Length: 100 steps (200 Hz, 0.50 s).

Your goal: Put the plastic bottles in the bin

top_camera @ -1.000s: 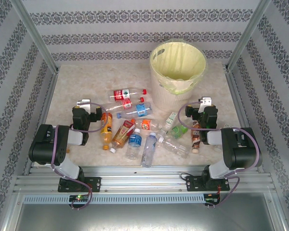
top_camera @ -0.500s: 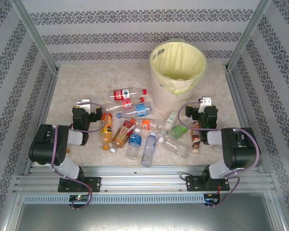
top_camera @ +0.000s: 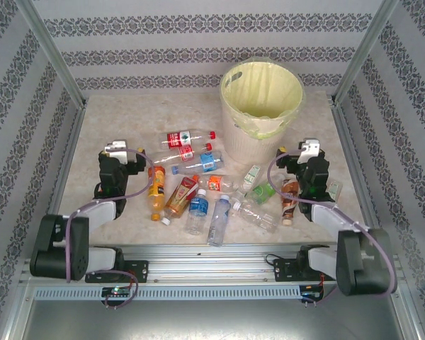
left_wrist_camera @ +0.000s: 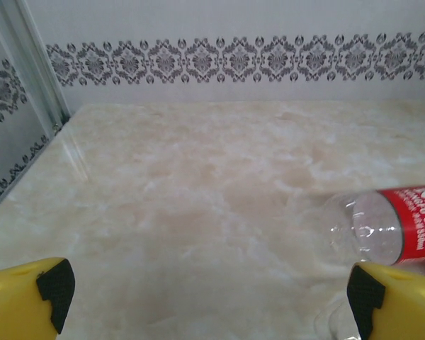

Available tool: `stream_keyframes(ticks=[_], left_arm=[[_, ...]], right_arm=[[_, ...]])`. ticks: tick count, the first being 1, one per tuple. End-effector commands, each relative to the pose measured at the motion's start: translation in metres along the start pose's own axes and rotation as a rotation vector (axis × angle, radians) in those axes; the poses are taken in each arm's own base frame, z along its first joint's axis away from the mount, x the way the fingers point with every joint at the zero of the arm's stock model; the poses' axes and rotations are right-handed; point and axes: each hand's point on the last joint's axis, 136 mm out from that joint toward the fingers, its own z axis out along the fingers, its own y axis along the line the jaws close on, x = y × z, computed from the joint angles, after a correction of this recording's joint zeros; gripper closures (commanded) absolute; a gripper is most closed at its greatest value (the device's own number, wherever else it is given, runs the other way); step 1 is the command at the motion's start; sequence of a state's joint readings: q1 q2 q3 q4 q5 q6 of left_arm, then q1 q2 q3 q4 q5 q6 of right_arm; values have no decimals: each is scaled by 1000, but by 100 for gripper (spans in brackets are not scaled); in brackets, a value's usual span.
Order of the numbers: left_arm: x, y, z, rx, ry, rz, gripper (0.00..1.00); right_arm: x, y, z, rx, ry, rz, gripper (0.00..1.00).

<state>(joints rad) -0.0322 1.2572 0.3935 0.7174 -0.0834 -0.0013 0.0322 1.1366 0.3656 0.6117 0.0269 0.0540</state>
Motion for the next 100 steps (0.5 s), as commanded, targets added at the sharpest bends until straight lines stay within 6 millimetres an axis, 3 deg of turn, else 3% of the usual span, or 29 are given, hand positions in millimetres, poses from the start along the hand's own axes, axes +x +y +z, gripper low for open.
stream_keyframes(ticks=[1, 35, 61, 100], left_arm=[[-17, -8, -8, 4, 50, -24, 0], [-53, -30, -33, 69, 94, -89, 0], [-75, -54, -59, 133, 190, -84, 0], [-105, -109, -92, 394, 292, -153, 0]], right_arm=[[16, -2, -16, 59, 119, 41, 2], [6, -2, -52, 107, 193, 174, 2], [6, -14, -84, 198, 276, 287, 2], [6, -15, -111, 233, 351, 347, 2]])
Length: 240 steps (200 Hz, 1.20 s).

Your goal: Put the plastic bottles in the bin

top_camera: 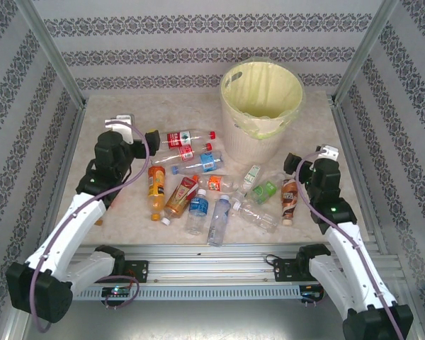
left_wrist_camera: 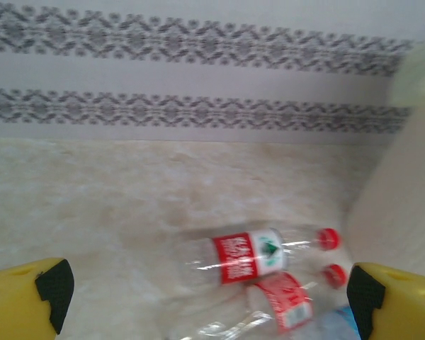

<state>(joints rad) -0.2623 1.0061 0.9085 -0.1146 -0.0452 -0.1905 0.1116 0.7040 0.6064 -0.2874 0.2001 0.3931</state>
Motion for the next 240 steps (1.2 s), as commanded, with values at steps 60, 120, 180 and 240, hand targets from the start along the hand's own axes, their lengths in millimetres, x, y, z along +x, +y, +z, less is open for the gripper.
stream_keyframes(ticks=[60, 120, 180, 240], left_arm=[[7, -116, -32, 506, 318, -10, 0], [-26, -161, -43, 774, 236, 109, 0], [-31, -190, -38, 972, 190, 122, 0], [-27, -190, -49, 1023, 67, 101, 0]], right_arm=[[59, -21, -33, 143, 367, 62, 5], [107, -9, -21, 85, 567, 63, 14], [139, -16, -1, 128, 657, 66, 19], [153, -23, 15, 150, 716, 66, 19]])
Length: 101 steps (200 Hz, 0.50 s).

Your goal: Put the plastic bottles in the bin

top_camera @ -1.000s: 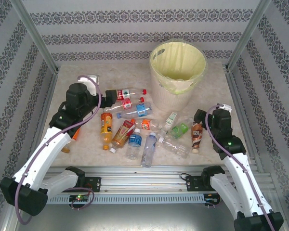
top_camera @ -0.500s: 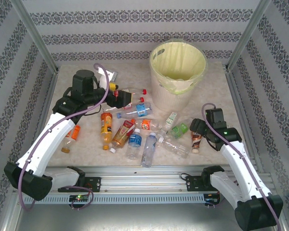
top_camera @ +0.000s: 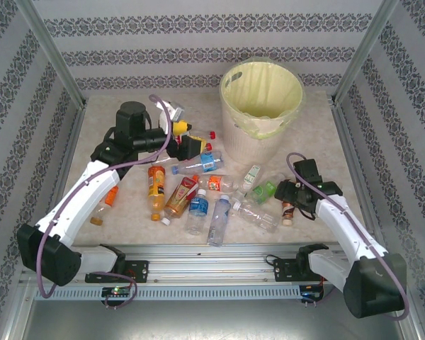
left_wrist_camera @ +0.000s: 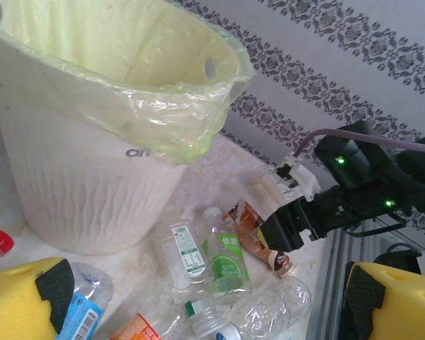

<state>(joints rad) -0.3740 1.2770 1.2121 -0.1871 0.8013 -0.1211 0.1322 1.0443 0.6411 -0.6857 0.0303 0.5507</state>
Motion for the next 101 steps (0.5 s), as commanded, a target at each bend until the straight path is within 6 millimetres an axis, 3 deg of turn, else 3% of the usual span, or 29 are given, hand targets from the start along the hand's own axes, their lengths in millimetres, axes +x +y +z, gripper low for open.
stream_keyframes(ticks=[1, 41, 56, 101], left_arm=[[-16, -23, -7, 80, -104, 78, 0], [7, -26, -13, 88, -138, 120, 0], [21, -36, -13, 149, -86, 153, 0], [44, -52, 2, 216, 4, 153, 0]], right_arm=[[-2, 1, 9, -13, 15, 7, 19], [-3, 3, 20, -1, 78, -16, 22], [-3, 1, 23, 8, 79, -16, 23], [-2, 0, 38, 28, 106, -15, 23]])
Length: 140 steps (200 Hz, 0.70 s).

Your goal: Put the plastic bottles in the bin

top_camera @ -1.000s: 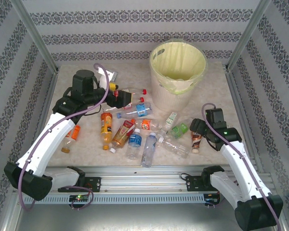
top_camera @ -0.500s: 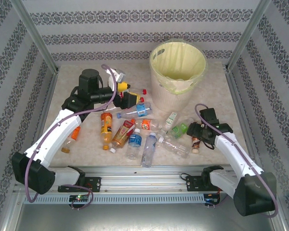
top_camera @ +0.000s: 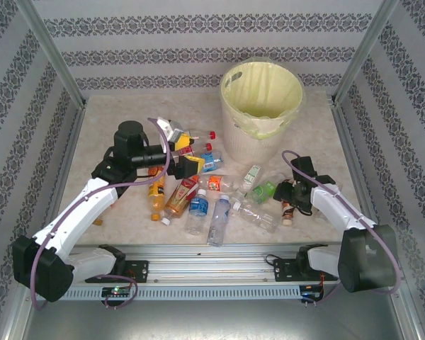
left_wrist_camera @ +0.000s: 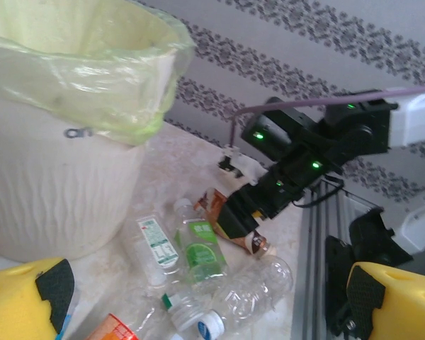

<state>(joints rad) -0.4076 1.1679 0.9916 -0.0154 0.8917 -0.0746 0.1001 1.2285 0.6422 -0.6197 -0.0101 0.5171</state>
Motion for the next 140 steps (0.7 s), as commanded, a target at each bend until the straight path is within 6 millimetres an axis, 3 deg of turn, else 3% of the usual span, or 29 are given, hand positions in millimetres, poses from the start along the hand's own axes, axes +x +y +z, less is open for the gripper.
stream_keyframes(ticks=[1, 48, 85, 114, 140], left_arm=[[6, -22, 9, 94, 29, 54, 0], [26, -41, 28, 146, 88, 74, 0], [31, -37, 31, 119, 96, 77, 0], [31, -36, 30, 109, 95, 75, 0], [27, -36, 28, 95, 82, 94, 0]], right_arm=[[-10, 4, 3, -5, -10, -12, 23], [-16, 6, 10, -10, -5, -8, 31], [-15, 4, 9, 0, -14, 3, 42], [-18, 0, -7, -5, -73, 3, 46], [-29, 0, -39, -24, -175, -3, 48]])
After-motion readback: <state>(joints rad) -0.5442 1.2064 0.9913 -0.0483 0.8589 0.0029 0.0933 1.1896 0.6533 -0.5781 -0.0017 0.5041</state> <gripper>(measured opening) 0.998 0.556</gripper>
